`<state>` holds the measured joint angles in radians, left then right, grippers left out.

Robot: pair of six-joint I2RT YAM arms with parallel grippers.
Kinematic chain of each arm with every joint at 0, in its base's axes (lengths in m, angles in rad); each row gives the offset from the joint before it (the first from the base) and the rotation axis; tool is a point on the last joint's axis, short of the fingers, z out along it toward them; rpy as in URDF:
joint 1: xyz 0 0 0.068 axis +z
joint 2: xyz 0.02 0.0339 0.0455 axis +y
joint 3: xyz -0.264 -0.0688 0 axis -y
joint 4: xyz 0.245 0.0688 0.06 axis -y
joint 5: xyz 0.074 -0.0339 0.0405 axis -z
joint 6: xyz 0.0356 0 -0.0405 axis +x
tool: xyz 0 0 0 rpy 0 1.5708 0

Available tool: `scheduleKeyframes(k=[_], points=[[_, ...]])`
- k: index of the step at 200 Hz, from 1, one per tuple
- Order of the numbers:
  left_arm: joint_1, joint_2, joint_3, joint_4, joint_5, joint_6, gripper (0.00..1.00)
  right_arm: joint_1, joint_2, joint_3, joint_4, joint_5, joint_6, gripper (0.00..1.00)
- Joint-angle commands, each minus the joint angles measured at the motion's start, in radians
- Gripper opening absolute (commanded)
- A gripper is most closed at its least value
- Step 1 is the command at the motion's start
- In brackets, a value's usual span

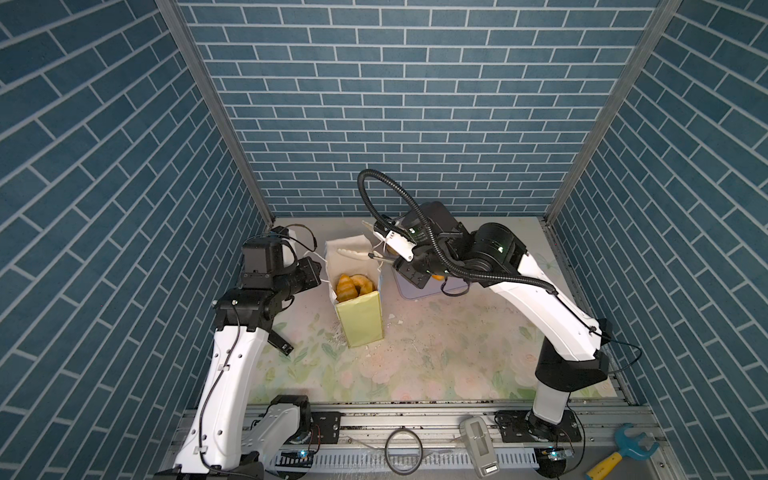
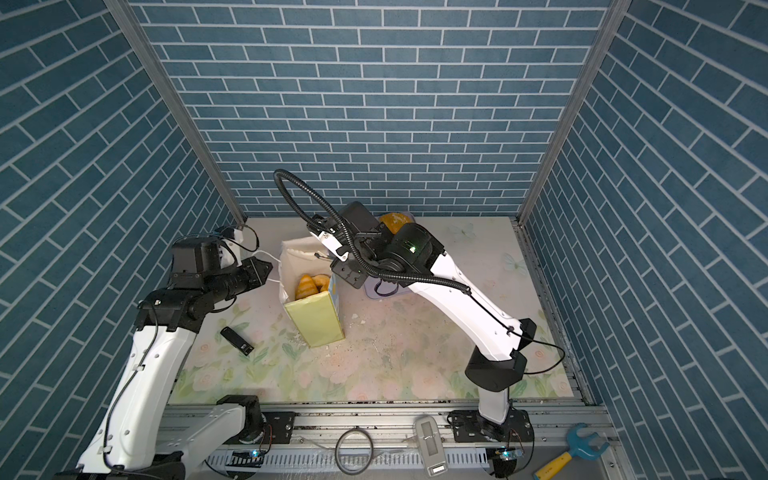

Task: Place the fake bread into the paper bag
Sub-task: 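Move the open tongs back to the tray over the striped bun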

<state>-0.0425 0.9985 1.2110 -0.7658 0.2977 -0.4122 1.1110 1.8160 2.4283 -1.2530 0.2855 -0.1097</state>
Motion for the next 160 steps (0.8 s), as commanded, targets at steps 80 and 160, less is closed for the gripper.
scheduleKeyframes(k=[80,160], points=[[-0.003,0.016,0.017,-0.004,0.006,0.005,0.19,-0.428,-0.364,-0.566,0.197,-0.108,0.176,0.48],[-0.003,0.029,0.040,-0.029,-0.014,0.007,0.19,-0.640,-0.194,-0.805,0.376,-0.286,0.224,0.49]])
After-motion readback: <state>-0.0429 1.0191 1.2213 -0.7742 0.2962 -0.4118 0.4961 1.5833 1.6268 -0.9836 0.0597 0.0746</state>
